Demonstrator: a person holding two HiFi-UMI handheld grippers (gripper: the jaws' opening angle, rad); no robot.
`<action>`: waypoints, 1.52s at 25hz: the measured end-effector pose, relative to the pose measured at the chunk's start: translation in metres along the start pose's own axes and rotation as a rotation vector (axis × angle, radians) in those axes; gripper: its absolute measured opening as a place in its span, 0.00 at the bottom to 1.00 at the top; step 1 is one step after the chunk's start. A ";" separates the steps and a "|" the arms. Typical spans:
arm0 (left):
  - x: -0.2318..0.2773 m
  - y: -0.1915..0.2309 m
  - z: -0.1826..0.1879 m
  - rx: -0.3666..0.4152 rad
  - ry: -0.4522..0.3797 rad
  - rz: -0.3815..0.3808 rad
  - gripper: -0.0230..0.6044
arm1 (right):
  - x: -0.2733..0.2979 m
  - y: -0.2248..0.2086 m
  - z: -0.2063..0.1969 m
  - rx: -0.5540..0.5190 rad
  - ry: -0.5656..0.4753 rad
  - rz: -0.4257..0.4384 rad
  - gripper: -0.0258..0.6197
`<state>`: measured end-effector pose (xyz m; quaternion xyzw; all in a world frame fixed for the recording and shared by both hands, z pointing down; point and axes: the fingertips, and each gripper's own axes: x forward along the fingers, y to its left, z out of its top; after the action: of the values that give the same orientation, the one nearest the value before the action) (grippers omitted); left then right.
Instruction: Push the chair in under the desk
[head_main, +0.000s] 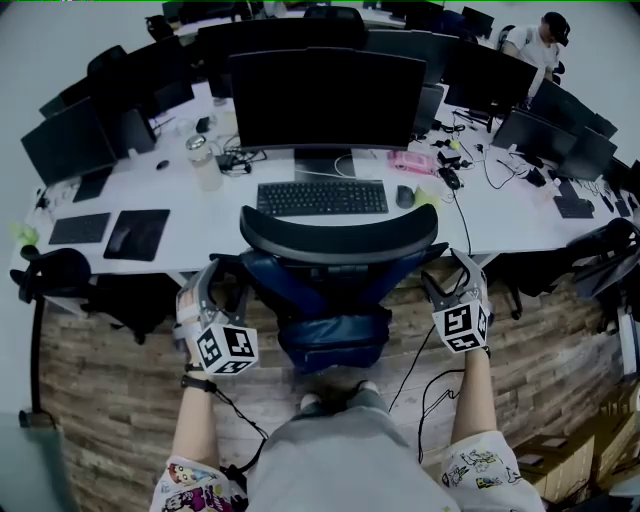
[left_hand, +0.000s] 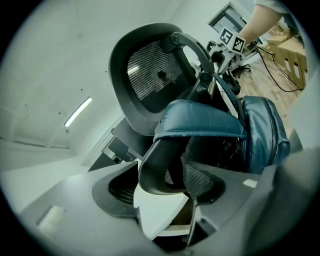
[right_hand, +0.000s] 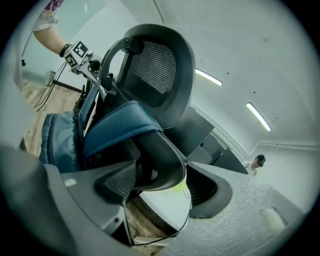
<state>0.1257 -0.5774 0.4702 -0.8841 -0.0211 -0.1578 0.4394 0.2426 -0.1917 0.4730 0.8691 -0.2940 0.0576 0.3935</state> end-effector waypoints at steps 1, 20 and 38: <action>-0.003 0.000 0.002 -0.019 -0.003 0.001 0.48 | -0.004 0.001 0.001 0.020 -0.009 -0.003 0.52; -0.083 -0.056 0.044 -0.368 -0.125 -0.130 0.41 | -0.086 0.075 0.064 0.429 -0.192 0.087 0.40; -0.132 -0.093 0.058 -0.773 -0.231 -0.292 0.10 | -0.127 0.145 0.095 0.641 -0.268 0.226 0.04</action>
<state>-0.0012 -0.4620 0.4695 -0.9833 -0.1344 -0.1144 0.0436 0.0451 -0.2757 0.4595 0.9102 -0.4040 0.0756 0.0505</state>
